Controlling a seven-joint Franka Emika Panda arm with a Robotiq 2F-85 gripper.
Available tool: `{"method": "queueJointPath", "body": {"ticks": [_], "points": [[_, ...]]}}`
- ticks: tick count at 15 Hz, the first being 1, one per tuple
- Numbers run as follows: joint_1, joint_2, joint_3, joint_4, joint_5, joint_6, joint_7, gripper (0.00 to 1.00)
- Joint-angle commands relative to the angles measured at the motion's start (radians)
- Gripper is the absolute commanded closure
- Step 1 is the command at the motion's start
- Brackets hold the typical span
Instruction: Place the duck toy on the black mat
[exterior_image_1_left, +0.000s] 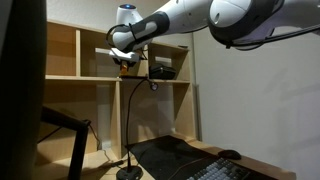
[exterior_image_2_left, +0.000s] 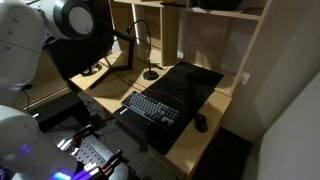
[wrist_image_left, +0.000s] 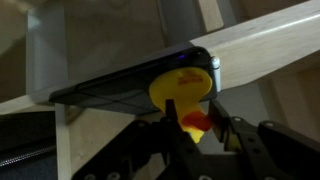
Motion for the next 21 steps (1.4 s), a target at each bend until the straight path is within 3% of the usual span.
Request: {"method": "queueJointPath", "body": {"ticks": [1, 4, 8, 9, 10, 14, 20, 21], "points": [[0.001, -0.034, 0.025, 0.005, 0.036, -0.093, -0.020, 0.92], [-0.010, -0.084, 0.056, 0.016, 0.091, -0.171, -0.026, 1.00], [-0.084, -0.146, 0.095, 0.014, 0.220, -0.237, -0.059, 1.00], [-0.098, -0.155, 0.091, 0.013, 0.236, -0.253, -0.052, 0.74], [-0.115, -0.165, 0.097, 0.011, 0.263, -0.272, -0.051, 0.73], [-0.137, -0.156, 0.100, 0.019, 0.300, -0.297, -0.064, 0.44], [-0.114, -0.122, 0.120, 0.013, 0.291, -0.243, -0.100, 0.03], [-0.103, -0.112, 0.117, 0.020, 0.277, -0.230, -0.105, 0.01]]}}
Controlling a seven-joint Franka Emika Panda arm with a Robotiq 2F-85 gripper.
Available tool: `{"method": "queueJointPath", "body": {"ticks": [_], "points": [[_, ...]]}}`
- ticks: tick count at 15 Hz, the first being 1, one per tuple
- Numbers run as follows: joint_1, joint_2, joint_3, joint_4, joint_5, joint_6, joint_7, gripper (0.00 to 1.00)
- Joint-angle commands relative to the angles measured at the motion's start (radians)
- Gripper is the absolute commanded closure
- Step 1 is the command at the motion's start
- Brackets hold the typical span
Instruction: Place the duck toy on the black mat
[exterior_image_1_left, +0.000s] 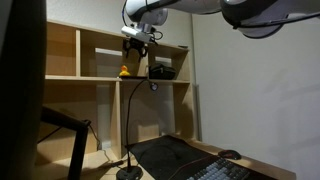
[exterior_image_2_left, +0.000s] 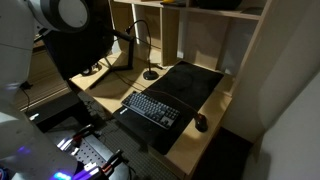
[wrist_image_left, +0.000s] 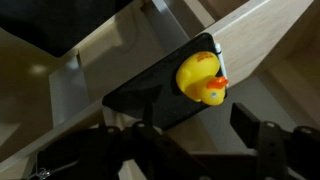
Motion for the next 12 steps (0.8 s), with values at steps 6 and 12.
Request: {"method": "queueJointPath", "body": {"ticks": [6, 12], "points": [[0.043, 0.055, 0.000, 0.001, -0.042, 0.098, -0.038, 0.00], [0.050, 0.106, -0.023, 0.029, -0.078, 0.151, -0.029, 0.00]]}}
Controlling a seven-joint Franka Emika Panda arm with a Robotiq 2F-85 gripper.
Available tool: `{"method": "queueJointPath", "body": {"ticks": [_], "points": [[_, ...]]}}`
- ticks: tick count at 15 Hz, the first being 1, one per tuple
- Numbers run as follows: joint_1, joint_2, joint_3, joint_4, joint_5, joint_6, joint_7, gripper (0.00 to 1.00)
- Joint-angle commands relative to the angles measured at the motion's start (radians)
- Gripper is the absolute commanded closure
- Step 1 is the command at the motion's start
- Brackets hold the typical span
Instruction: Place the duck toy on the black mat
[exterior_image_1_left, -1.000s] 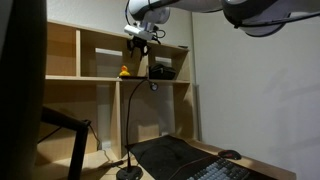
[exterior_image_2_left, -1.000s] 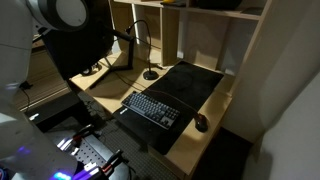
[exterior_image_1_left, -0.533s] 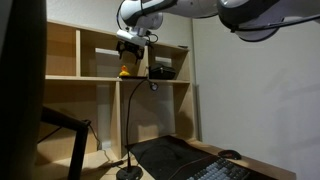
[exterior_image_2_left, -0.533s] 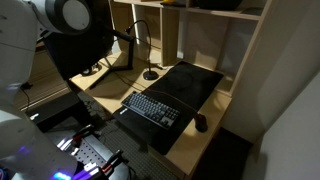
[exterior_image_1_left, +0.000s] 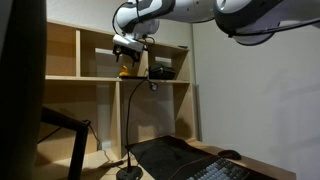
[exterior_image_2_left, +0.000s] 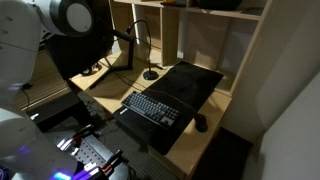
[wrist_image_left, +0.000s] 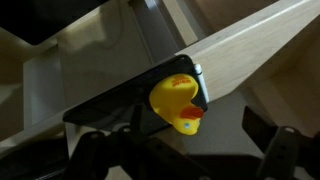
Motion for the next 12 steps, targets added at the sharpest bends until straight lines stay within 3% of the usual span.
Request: {"method": "queueJointPath", "body": {"ticks": [1, 12], "points": [[0.004, 0.047, -0.021, 0.031, -0.032, 0.051, -0.003, 0.00], [0.004, 0.156, -0.088, 0.072, -0.191, 0.286, 0.002, 0.00]]}}
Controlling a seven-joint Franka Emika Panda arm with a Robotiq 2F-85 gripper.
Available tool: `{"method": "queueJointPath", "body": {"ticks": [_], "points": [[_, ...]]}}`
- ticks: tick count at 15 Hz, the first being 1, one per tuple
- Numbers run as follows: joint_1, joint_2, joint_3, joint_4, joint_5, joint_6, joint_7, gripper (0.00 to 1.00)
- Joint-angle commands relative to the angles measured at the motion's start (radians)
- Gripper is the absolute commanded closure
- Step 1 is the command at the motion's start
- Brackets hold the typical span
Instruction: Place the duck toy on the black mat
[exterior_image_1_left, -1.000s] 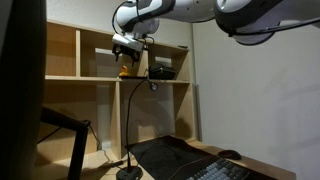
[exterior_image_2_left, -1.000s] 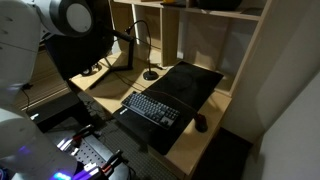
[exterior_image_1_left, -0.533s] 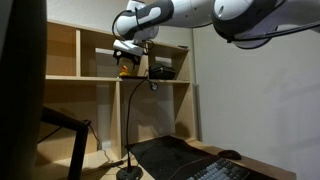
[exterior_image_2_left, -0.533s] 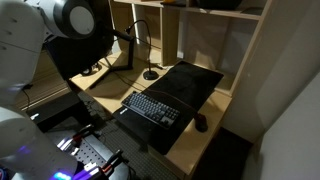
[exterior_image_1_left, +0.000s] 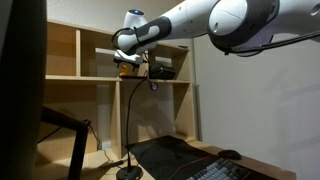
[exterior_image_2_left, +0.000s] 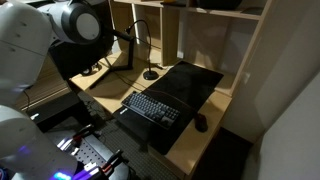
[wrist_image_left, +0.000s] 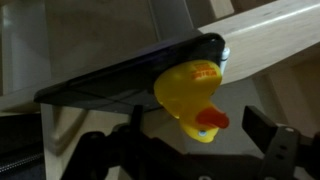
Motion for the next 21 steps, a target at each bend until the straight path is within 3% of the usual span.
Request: {"method": "queueJointPath", "body": {"ticks": [1, 5, 6, 8, 16, 19, 21], "points": [[0.003, 0.058, -0.040, 0.061, -0.045, 0.059, 0.003, 0.00], [0.002, 0.075, -0.061, 0.066, -0.066, 0.086, 0.006, 0.01], [0.001, 0.076, -0.061, 0.062, -0.064, 0.085, 0.004, 0.25], [0.001, 0.074, -0.064, 0.059, -0.062, 0.086, 0.004, 0.32], [-0.007, 0.035, -0.036, 0.049, -0.025, 0.073, -0.005, 0.88], [-0.015, -0.017, 0.014, 0.032, 0.036, 0.016, -0.021, 0.95], [-0.032, -0.067, 0.054, 0.015, 0.101, -0.051, -0.033, 0.93]]}}
